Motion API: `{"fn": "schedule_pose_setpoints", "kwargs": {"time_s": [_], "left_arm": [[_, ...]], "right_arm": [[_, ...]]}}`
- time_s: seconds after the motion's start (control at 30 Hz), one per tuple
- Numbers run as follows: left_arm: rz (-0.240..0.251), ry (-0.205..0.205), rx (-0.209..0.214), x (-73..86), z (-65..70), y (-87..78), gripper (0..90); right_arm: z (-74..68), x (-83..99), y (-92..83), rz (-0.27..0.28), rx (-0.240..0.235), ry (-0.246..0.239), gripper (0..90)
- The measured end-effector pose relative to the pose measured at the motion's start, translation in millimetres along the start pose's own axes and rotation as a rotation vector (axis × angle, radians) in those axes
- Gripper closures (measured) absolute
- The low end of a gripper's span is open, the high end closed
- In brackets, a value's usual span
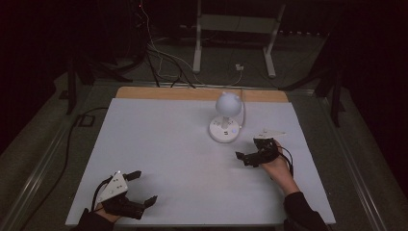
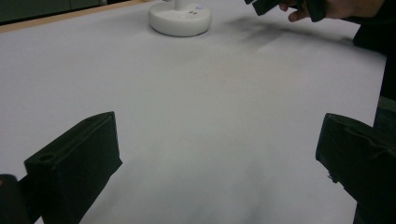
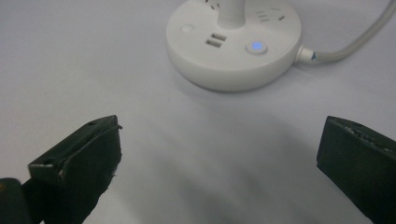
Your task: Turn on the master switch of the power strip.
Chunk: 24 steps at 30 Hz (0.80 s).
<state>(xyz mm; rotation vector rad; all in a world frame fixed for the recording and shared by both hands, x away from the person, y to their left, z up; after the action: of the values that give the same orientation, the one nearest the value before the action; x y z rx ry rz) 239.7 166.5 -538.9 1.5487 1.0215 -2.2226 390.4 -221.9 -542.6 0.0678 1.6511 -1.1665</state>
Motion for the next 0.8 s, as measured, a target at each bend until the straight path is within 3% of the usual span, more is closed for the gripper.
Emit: {"fn": "schedule_pose_setpoints", "kwargs": {"time_s": [0.13, 0.47, 0.6, 0.73, 0.8], "left_arm": [[-0.003, 0.001, -0.002, 0.4, 0.1, -0.3, 0.2], [-0.001, 0.003, -0.002, 0.2, 0.2, -0.7, 0.2], [0.001, 0.004, -0.002, -0.4, 0.3, -1.0, 0.3], [0.000, 0.005, -0.002, -0.3, 0.2, -1.0, 0.2], [0.002, 0.003, -0.002, -0.4, 0.3, -1.0, 0.2]], "right_arm": [[-2.9, 7.3, -4.8, 0.001, -0.006, 0.011, 0.0], [-12.4, 21.7, -20.1, 0.001, 0.022, -0.033, 0.0], [-13.5, 31.2, -26.1, -0.014, 0.005, -0.041, 0.0], [-14.9, 36.4, -36.6, -0.010, 0.022, -0.053, 0.0], [-17.1, 39.8, -42.2, -0.014, 0.001, -0.041, 0.0]]}}
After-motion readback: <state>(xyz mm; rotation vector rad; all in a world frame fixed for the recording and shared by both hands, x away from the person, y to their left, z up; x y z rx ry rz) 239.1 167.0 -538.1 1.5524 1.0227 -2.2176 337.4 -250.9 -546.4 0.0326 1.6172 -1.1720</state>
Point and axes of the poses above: each handheld gripper's, and its own axes: y roughly forward along the jaws, x roughly out of its underside, z roughly to its right, the point moved 6 cm from there along y, roughly forward along the jaws, and after that the axes turned 8 degrees about -y, right-handed, at the moved point
